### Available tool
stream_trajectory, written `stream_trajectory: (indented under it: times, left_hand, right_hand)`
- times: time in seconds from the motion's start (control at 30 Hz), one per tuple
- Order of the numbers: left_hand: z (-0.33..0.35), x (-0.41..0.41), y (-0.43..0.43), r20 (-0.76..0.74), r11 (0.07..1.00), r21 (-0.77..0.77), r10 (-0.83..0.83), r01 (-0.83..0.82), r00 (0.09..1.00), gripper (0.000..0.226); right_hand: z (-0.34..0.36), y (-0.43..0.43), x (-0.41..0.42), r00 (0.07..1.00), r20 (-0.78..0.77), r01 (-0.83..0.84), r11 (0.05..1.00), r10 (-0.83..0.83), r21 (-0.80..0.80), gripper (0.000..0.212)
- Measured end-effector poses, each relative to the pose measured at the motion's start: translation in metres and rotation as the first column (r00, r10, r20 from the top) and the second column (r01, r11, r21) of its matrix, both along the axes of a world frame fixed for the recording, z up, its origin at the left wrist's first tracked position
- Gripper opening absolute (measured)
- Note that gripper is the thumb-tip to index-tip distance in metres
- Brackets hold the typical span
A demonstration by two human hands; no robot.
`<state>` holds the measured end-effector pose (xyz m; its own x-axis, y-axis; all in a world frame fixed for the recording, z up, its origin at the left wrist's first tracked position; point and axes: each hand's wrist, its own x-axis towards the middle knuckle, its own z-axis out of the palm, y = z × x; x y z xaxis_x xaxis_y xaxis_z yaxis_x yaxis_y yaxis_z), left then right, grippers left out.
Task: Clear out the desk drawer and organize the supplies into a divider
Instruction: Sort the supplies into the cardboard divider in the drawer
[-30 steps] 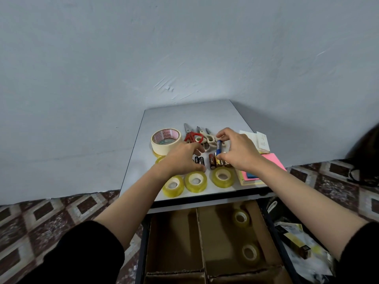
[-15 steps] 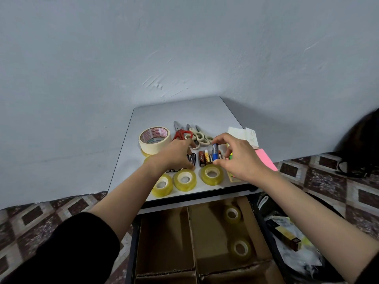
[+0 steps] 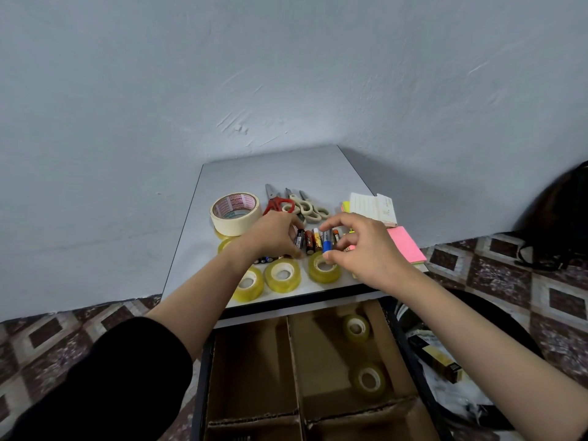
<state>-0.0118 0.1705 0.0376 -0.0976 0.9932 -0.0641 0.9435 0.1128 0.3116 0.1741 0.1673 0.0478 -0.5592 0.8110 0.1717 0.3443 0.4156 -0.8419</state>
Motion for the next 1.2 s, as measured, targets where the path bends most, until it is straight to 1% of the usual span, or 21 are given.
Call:
stream_trajectory:
  times: [0.1,0.17,0.23,0.3,0.4,0.47,0.5,0.57,0.6,0.63,0.7,0.8,0.87,0.93,0.97,1.0,1.03,1.07,1.13,1.17,1.2]
  left_hand:
    - [0.005,-0.003,-0.007,0.168,0.986,0.153,0.037,-0.063,0.985,0.06]
    - [0.011,-0.005,-0.016,0.277,0.97,0.218,0.043,-0.106,0.96,0.06]
    - [0.017,-0.005,-0.029,0.345,0.961,0.246,0.036,-0.128,0.938,0.058]
    - [0.022,-0.005,-0.046,0.402,0.954,0.257,0.039,-0.154,0.915,0.056]
    - [0.03,-0.001,-0.079,0.527,0.948,0.232,0.067,-0.219,0.847,0.051]
    - [0.033,0.005,-0.103,0.649,0.951,0.18,0.077,-0.251,0.757,0.048]
    - [0.034,0.008,-0.118,0.724,0.957,0.144,0.072,-0.253,0.686,0.045]
    - [0.031,0.016,-0.143,0.859,0.971,0.055,0.072,-0.231,0.507,0.04]
    - [0.029,0.021,-0.156,0.899,0.978,0.013,0.08,-0.209,0.43,0.039]
    - [0.024,0.025,-0.17,0.924,0.983,-0.022,0.089,-0.182,0.372,0.039]
    - [0.011,0.031,-0.191,0.949,0.987,-0.065,0.106,-0.145,0.297,0.045]
    - [-0.015,0.04,-0.218,0.95,0.986,-0.147,0.164,-0.082,0.266,0.051]
    - [-0.036,0.048,-0.234,0.949,0.973,-0.217,0.229,-0.079,0.217,0.045]
    - [-0.052,0.055,-0.243,0.936,0.95,-0.289,0.306,-0.116,0.173,0.037]
    - [-0.063,0.058,-0.248,0.924,0.938,-0.321,0.341,-0.13,0.176,0.032]
    - [-0.072,0.06,-0.25,0.909,0.932,-0.331,0.356,-0.146,0.215,0.026]
    - [-0.081,0.06,-0.251,0.886,0.934,-0.316,0.352,-0.165,0.301,0.021]
    - [-0.089,0.06,-0.252,0.84,0.944,-0.278,0.328,-0.177,0.431,0.021]
    - [-0.107,0.06,-0.25,0.664,0.966,-0.204,0.255,-0.157,0.703,0.028]
    - [-0.116,0.061,-0.248,0.551,0.973,-0.194,0.217,-0.129,0.806,0.032]
    - [-0.124,0.062,-0.247,0.424,0.977,-0.192,0.168,-0.093,0.89,0.032]
  right_hand:
    - [0.005,-0.009,-0.001,0.997,-0.076,-0.008,0.998,0.004,-0.055,0.033]
    - [0.007,-0.013,0.0,0.995,-0.101,-0.01,0.995,-0.001,-0.099,0.034]
    - [0.007,-0.016,0.002,0.995,-0.1,0.001,0.99,-0.016,-0.143,0.034]
    - [0.006,-0.021,0.004,0.991,-0.131,-0.005,0.974,-0.026,-0.226,0.034]
    - [0.004,-0.028,0.006,0.941,-0.324,-0.055,0.9,-0.098,-0.432,0.03]
    - [0.003,-0.034,0.007,0.9,-0.407,-0.083,0.853,-0.158,-0.515,0.027]
    - [0.003,-0.039,0.007,0.879,-0.444,-0.111,0.83,-0.174,-0.546,0.024]
    - [0.0,-0.048,0.009,0.85,-0.49,-0.151,0.798,-0.197,-0.583,0.015]
    - [-0.002,-0.054,0.009,0.848,-0.492,-0.16,0.791,-0.196,-0.591,0.01]
    - [-0.005,-0.061,0.01,0.855,-0.482,-0.161,0.785,-0.192,-0.598,0.007]
    - [-0.013,-0.072,0.012,0.88,-0.446,-0.162,0.778,-0.165,-0.608,0.005]
    - [-0.032,-0.093,0.016,0.944,-0.326,-0.158,0.792,-0.054,-0.59,0.011]
    - [-0.05,-0.108,0.019,0.968,-0.25,-0.158,0.809,0.015,-0.566,0.015]
    - [-0.067,-0.116,0.021,0.979,-0.196,-0.162,0.813,0.061,-0.559,0.016]
    - [-0.078,-0.121,0.022,0.981,-0.175,-0.166,0.803,0.079,-0.572,0.017]
    - [-0.087,-0.123,0.022,0.983,-0.157,-0.166,0.8,0.091,-0.576,0.018]
    - [-0.094,-0.124,0.023,0.985,-0.144,-0.165,0.799,0.099,-0.578,0.019]
    - [-0.1,-0.125,0.023,0.985,-0.136,-0.164,0.796,0.103,-0.583,0.02]
    - [-0.11,-0.126,0.024,0.986,-0.137,-0.156,0.772,0.091,-0.616,0.022]
    - [-0.114,-0.124,0.024,0.988,-0.136,-0.143,0.756,0.072,-0.639,0.023]
    - [-0.117,-0.123,0.024,0.99,-0.131,-0.123,0.739,0.048,-0.662,0.023]
